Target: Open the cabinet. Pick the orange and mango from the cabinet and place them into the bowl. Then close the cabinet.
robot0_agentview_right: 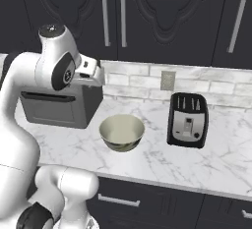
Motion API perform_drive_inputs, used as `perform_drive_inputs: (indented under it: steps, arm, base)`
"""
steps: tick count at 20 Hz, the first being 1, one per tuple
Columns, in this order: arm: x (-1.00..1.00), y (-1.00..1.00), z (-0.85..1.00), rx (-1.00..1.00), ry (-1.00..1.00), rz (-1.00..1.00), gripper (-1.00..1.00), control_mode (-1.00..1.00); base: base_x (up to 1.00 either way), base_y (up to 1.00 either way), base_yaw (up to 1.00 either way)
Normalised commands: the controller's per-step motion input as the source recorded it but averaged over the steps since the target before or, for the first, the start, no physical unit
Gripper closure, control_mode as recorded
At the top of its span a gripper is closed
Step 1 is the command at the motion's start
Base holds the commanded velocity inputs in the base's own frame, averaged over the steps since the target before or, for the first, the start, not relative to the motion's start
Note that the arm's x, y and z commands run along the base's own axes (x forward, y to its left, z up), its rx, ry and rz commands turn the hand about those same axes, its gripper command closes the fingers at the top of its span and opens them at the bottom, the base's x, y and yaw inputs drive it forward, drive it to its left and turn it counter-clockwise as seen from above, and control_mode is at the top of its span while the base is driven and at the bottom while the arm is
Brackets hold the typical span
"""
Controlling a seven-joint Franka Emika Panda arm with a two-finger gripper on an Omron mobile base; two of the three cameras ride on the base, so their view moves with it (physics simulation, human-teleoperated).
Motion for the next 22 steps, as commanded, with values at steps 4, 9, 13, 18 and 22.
perform_drive_inputs:
  steps: [4, 9, 13, 18, 22]
  arm:
    - [-0.59, -0.25, 0.48, 0.00, -0.31, -0.04, -1.00, -1.00]
    - [-0.49, -0.18, 0.49, 0.00, -0.31, -0.03, -1.00, -1.00]
    - [-0.46, -0.16, 0.35, 0.00, -0.30, -0.03, -1.00, -1.00]
    - [-0.24, 0.00, 0.22, -0.05, -0.31, -0.01, -1.00, -1.00]
    - [-0.23, 0.00, 0.21, -0.04, -0.33, 0.00, -1.00, -1.00]
  base:
    - [0.00, 0.00, 0.00]
    - [0.00, 0.00, 0.00]
    - [0.00, 0.00, 0.00]
    - [0.00, 0.00, 0.00]
    - [0.00, 0.00, 0.00]
